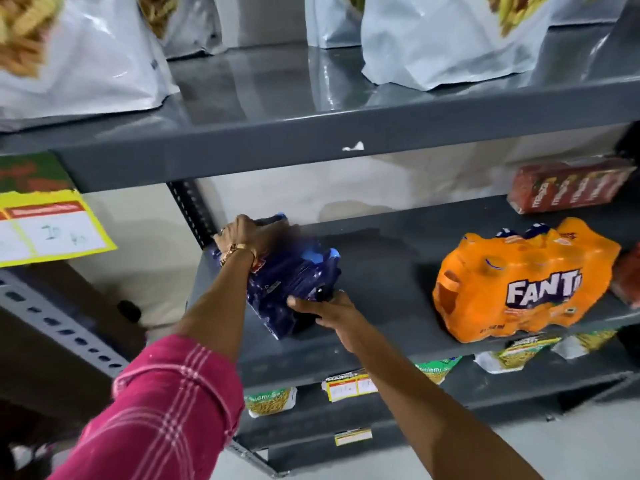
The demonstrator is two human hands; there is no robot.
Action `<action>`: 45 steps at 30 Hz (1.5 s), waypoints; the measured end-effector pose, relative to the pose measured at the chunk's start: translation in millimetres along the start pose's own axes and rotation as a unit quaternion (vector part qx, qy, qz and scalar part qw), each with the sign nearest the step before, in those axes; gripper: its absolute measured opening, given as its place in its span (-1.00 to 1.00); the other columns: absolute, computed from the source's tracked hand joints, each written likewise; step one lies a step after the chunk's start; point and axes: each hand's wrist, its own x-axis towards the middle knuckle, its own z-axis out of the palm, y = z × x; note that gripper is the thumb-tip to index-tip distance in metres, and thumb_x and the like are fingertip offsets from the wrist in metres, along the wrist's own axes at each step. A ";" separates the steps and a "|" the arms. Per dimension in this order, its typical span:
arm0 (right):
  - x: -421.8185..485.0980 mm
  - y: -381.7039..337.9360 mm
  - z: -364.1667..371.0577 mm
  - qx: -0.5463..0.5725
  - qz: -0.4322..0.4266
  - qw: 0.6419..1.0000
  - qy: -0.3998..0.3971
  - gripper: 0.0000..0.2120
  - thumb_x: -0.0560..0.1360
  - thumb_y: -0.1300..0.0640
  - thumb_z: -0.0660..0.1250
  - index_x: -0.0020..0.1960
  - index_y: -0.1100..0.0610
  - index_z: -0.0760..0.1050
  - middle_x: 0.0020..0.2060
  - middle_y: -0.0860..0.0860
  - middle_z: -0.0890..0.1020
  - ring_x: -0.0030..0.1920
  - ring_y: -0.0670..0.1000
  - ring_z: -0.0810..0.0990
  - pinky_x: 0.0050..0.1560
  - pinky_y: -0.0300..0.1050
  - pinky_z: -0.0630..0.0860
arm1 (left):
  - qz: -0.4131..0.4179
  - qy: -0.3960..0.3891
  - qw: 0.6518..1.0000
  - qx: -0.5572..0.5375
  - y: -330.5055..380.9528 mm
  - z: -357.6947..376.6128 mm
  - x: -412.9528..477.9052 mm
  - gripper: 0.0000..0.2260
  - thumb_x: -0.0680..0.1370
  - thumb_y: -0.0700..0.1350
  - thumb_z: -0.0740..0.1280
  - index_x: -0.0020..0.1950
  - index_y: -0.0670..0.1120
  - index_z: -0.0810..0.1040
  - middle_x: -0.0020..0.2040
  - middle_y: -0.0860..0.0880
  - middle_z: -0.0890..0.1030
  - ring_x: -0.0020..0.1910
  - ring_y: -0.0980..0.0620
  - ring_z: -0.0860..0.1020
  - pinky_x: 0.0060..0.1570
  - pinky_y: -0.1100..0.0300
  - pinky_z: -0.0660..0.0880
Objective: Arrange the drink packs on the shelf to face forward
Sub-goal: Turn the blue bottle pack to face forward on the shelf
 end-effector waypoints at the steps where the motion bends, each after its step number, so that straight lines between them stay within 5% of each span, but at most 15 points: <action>1: 5.2 4.5 2.5 -0.021 -0.032 0.999 0.014 -0.41 0.08 0.01 0.68 0.05 0.07 0.59 0.03 0.02 0.70 0.12 0.07 0.64 0.03 -0.06 0.58 | 0.029 -0.003 0.997 -0.072 -4.8 -4.1 -3.0 -0.35 0.27 0.45 0.36 -0.04 -0.11 0.64 -0.02 -0.16 0.68 0.01 -0.16 0.60 0.02 -0.01 0.48; 5: 0.8 35.6 16.2 -0.074 -0.159 0.983 0.052 -0.24 -0.07 0.12 0.72 0.09 -0.06 0.53 -0.07 -0.10 0.73 -0.01 -0.04 0.70 -0.02 -0.15 0.62 | 0.058 -0.036 0.866 -0.495 -41.6 -9.0 -28.3 -0.80 0.46 0.03 0.44 -0.25 -0.08 0.62 -0.33 0.08 0.67 -0.30 0.15 0.57 -0.16 0.10 0.57; 8: -12.2 35.8 20.2 -0.105 -0.215 0.970 0.034 -0.22 0.12 0.25 0.66 0.24 -0.12 0.45 0.01 -0.24 0.68 0.09 -0.23 0.63 0.06 -0.34 0.53 | -0.006 -0.068 0.807 -0.587 -76.2 8.3 -37.8 -0.79 0.53 0.08 0.35 0.03 -0.03 0.60 -0.01 0.00 0.69 -0.01 0.01 0.60 0.11 0.02 0.54; 10: -11.7 31.2 17.4 -0.116 -0.231 0.966 0.020 -0.19 0.16 0.17 0.64 0.30 -0.18 0.39 0.13 -0.23 0.63 0.17 -0.24 0.59 0.16 -0.32 0.51 | 0.011 -0.086 0.842 -0.532 -86.6 6.8 -40.4 -0.77 0.60 0.09 0.23 0.12 0.00 0.56 0.08 -0.10 0.63 0.05 -0.09 0.58 0.09 0.01 0.58; 13: -11.8 31.5 11.4 -0.122 -0.226 0.966 0.029 -0.24 0.22 0.16 0.62 0.30 -0.23 0.39 0.12 -0.19 0.66 0.18 -0.19 0.60 0.19 -0.22 0.53 | -0.020 -0.143 0.912 -0.385 -65.0 -34.6 -39.7 -0.67 0.64 0.11 0.13 0.09 -0.10 0.54 -0.04 -0.15 0.62 -0.22 -0.07 0.61 -0.22 0.12 0.65; 16: -22.5 44.4 21.4 -0.111 -0.237 0.960 0.097 -0.35 0.32 0.28 0.53 0.17 -0.33 0.44 -0.02 -0.33 0.68 0.05 -0.21 0.65 0.13 -0.17 0.59 | -0.085 -0.256 0.931 -0.245 -27.5 -76.5 -38.0 -0.34 0.45 0.41 0.18 0.19 -0.13 0.52 0.00 -0.17 0.58 -0.14 -0.23 0.65 -0.10 -0.15 0.65; 19: -45.8 63.3 57.3 -0.088 -0.277 0.940 0.180 -0.46 0.42 0.24 0.44 0.31 -0.13 0.41 0.10 -0.25 0.64 0.14 -0.18 0.60 0.14 -0.22 0.55 | -0.005 -0.294 0.951 -0.091 12.0 -84.2 -44.2 -0.26 0.27 0.45 0.37 0.21 -0.08 0.49 0.03 -0.08 0.58 0.00 -0.21 0.63 -0.02 -0.14 0.63; 23: -77.8 84.3 97.1 -0.146 -0.287 0.940 0.111 -0.27 0.43 -0.09 0.40 0.51 -0.02 0.15 0.49 0.00 0.27 0.49 -0.11 0.23 0.45 -0.31 0.18 | 0.132 -0.385 0.913 0.025 46.9 -76.7 -57.1 -0.37 0.29 0.28 0.50 0.21 -0.06 0.54 0.10 -0.04 0.68 -0.09 -0.03 0.67 0.03 0.01 0.63; 27: -66.3 75.1 48.4 -0.126 -0.272 0.916 0.265 -0.21 0.25 -0.07 0.56 0.35 0.03 0.26 0.29 0.02 0.31 0.32 0.02 0.33 0.35 -0.14 0.33 | 0.242 -0.395 0.875 0.142 57.1 -76.3 -67.5 -0.23 0.22 0.35 0.49 0.36 0.15 0.40 0.32 0.07 0.49 0.23 -0.01 0.50 0.25 0.06 0.44; 30: -45.4 69.0 -5.8 -0.123 -0.214 0.896 0.370 -0.17 0.11 0.16 0.66 0.26 0.12 0.31 0.17 0.02 0.34 0.16 0.12 0.44 0.23 0.07 0.46 | 0.249 -0.314 0.911 0.095 32.3 -76.7 -84.3 -0.08 0.14 0.50 0.41 0.41 0.18 0.29 0.42 0.04 0.42 0.37 -0.06 0.39 0.39 -0.03 0.31; 33: -34.3 60.7 -32.8 -0.122 -0.181 0.937 0.271 -0.38 0.20 0.15 0.63 0.17 0.07 0.42 0.13 0.13 0.57 0.10 0.12 0.60 0.16 -0.01 0.56 | 0.255 -0.054 0.962 0.083 -14.0 -64.3 -116.2 -0.08 0.31 0.53 0.21 0.53 0.07 0.11 0.56 -0.08 0.17 0.55 -0.12 0.07 0.52 -0.16 -0.14; 35: -31.2 58.5 -40.2 -0.159 -0.175 0.950 0.203 -0.55 0.32 0.11 0.56 0.13 0.11 0.47 0.04 0.13 0.65 0.08 0.11 0.63 0.01 -0.34 0.53 | 0.194 0.069 0.977 -0.045 -50.2 -41.6 -138.3 -0.02 0.29 0.50 0.27 0.54 -0.01 0.08 0.56 -0.11 0.14 0.56 -0.14 0.03 0.51 -0.17 -0.19; 38: -34.5 58.5 -38.6 -0.197 -0.187 0.944 0.187 -0.58 0.40 0.08 0.48 0.20 0.14 0.45 0.04 0.10 0.64 0.10 0.08 0.61 -0.14 -0.58 0.40 | 0.031 -0.025 0.951 -0.305 -86.3 -10.0 -163.0 0.07 0.09 0.35 0.56 0.44 -0.09 0.21 0.35 -0.09 0.49 0.33 -0.09 0.47 0.35 -0.12 0.41; 43: -47.8 59.2 -46.5 -0.256 -0.134 0.953 0.096 0.05 0.04 0.15 0.70 0.39 0.03 0.22 0.17 -0.03 0.57 0.19 -0.01 0.54 0.23 -0.11 0.48 | 0.041 -0.069 0.962 -0.262 -115.3 10.0 -184.6 -0.07 0.03 0.04 0.69 0.23 0.12 0.22 0.24 -0.04 0.54 0.23 -0.06 0.51 0.26 -0.10 0.49; 45: -51.1 59.7 -50.1 -0.283 -0.133 0.945 0.098 0.06 0.01 0.16 0.71 0.38 0.04 0.22 0.21 0.02 0.58 0.22 0.03 0.54 0.27 0.03 0.50 | 0.059 -0.056 0.969 -0.234 -125.0 14.4 -193.5 -0.08 0.05 0.03 0.68 0.25 0.12 0.22 0.23 -0.04 0.54 0.21 -0.08 0.52 0.18 -0.09 0.54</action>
